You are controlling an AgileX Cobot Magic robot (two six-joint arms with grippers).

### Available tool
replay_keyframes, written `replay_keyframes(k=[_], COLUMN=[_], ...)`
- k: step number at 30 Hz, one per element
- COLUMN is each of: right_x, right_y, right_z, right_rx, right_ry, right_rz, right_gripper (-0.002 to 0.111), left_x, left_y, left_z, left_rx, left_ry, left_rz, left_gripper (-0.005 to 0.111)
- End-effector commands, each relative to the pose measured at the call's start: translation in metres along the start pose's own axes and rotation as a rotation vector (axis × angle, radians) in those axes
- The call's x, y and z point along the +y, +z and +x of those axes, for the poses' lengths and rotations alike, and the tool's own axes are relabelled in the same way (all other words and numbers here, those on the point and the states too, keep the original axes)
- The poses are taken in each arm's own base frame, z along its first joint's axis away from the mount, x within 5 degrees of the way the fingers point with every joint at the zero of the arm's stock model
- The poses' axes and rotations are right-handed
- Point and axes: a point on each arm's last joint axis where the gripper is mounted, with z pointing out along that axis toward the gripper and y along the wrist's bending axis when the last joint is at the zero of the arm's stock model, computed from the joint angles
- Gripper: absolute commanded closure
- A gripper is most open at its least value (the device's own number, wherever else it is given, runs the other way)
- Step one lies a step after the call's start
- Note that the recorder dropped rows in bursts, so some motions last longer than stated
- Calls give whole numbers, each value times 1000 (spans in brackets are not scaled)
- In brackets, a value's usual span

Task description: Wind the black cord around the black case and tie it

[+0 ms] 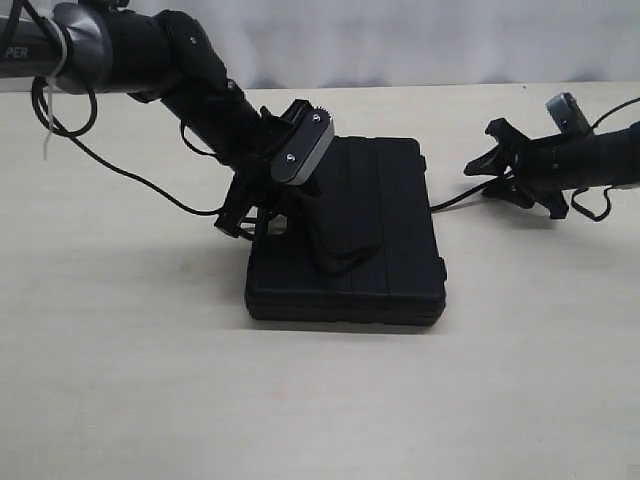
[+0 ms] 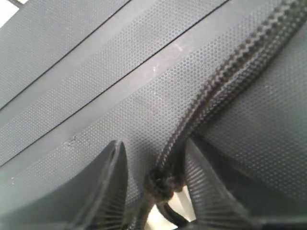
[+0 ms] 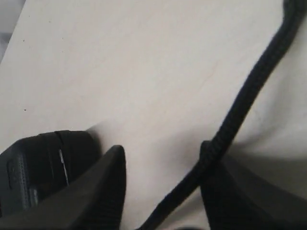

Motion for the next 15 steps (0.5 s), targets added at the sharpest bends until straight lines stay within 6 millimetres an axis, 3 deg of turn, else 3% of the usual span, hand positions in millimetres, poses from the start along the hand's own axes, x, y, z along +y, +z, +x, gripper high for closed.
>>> replay_keyframes(k=[1,4,7,8,10,14,15], right_x=[1,27,57,69,87,114,117], right_y=[2,-18,-52,-68,-92,-125,-128], right_z=[2,-3,-10,-12,-14,-10,-8], right_rx=[5,-9,-52,-76,-105,-134,-128], right_ry=[-72,-145,-262,-308,-368,-453,-460], right_rz=[-60,-121,-102,-73,-42,-56,-67], right_gripper=[104,104,104,104,104,104,104], left_x=[0,1,12,18,23,26,28], left_y=[2,2,2,0,-1,-2,-3], left_z=[-3,-3,-6,-7,-10,-15,-17], left_rx=[-7,-7,-60,-95,-148,-226,-259], left_ry=[30,14,-247,-396,-518,-595,-633], left_rz=[-1,-14,-127,-190,-232,-236,-251], left_gripper=[68,68,68,71,84,107,107])
